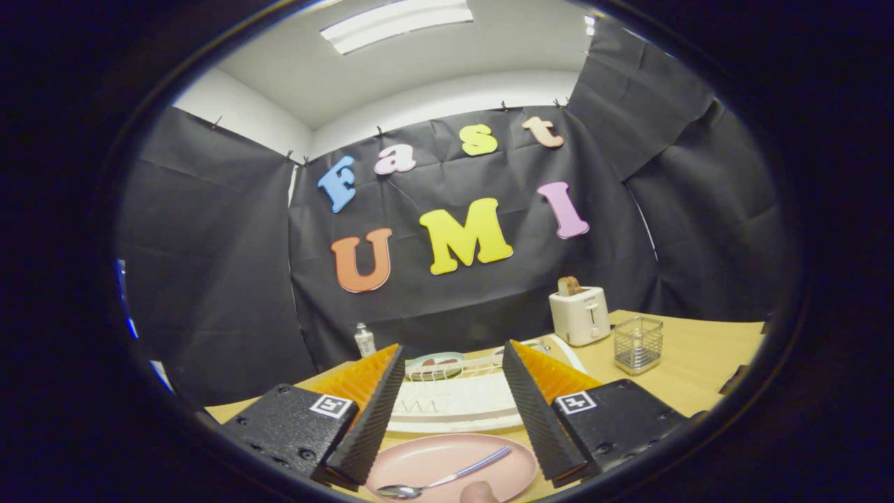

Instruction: Take the plate from the dish rack, then take the spoon from the basket and place it into the plate.

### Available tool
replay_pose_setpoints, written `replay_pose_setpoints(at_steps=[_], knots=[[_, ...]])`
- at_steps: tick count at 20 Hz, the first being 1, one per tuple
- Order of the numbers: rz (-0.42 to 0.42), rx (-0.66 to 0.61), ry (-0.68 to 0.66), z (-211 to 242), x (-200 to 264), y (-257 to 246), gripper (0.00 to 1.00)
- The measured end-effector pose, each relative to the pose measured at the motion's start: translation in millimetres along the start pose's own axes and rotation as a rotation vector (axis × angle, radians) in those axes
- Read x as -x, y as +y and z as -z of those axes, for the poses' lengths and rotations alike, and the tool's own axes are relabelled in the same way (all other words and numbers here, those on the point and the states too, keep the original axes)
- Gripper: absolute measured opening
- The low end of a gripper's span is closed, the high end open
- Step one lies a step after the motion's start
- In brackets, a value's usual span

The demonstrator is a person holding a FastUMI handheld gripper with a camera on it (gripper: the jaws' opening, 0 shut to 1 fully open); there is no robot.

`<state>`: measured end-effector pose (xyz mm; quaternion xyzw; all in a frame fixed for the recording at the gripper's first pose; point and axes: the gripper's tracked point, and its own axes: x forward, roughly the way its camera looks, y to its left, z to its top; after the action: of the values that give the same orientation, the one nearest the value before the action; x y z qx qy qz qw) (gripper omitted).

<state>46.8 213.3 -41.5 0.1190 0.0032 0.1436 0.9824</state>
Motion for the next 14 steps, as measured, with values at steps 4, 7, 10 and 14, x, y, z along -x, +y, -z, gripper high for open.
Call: replay_pose_setpoints(at_steps=[4, 7, 10, 14], knots=[[0.042, 0.094, -0.01, -23.1, 18.4, -22.5, 1.0], [0.072, 0.17, 0.002, -33.6, 38.5, -41.5, 1.0], [0.067, 0.177, 0.033, -42.3, 61.5, -51.0, 1.0], [0.102, 0.173, 0.018, -54.6, 89.7, -75.4, 1.0]])
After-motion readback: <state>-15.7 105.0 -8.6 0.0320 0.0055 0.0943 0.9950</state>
